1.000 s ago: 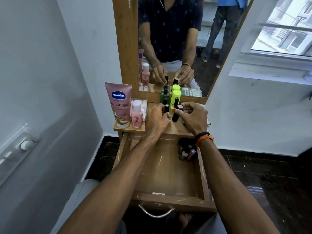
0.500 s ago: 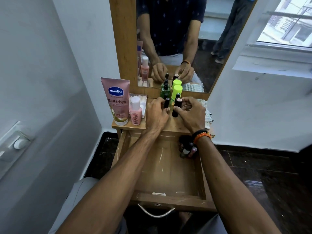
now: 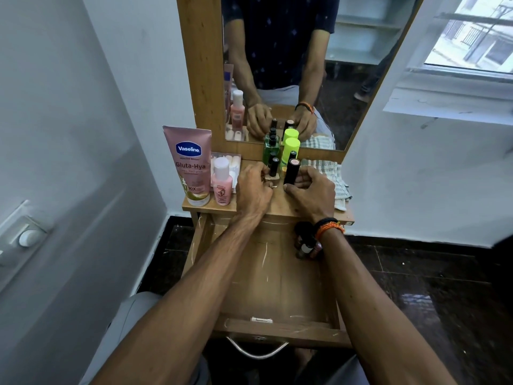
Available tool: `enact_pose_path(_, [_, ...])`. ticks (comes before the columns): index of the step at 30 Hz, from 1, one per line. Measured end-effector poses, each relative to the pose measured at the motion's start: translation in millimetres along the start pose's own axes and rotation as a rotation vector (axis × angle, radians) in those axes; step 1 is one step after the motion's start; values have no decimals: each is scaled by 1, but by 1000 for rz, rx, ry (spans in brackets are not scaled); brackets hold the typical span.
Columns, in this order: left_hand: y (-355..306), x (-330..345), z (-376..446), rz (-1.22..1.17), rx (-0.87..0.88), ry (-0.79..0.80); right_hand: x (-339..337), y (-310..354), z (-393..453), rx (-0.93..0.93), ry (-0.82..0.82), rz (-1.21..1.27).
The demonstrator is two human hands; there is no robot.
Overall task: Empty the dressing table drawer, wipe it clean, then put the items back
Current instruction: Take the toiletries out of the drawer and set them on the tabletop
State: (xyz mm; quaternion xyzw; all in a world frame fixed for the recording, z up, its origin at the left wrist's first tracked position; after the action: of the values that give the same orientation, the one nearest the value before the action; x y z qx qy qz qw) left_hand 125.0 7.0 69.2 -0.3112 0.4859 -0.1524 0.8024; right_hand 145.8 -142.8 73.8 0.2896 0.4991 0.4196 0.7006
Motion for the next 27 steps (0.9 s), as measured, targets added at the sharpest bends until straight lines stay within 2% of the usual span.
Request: enact_pose_path(27, [-4,-7,-12,-18,-68,-58,0,1,-5,11,-38,34])
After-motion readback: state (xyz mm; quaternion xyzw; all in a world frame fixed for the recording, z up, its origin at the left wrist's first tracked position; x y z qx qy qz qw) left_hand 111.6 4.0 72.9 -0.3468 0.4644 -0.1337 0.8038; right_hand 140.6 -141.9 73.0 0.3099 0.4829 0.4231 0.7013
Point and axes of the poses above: each hand's wrist, its own z-axis towards the middle knuckle, its own x-axis out of the palm, y = z × x, the point moved 2 cm from there along z, towards the middle knuckle, and after that the axes turned 12 degrees about z, right-handed, at the moved point
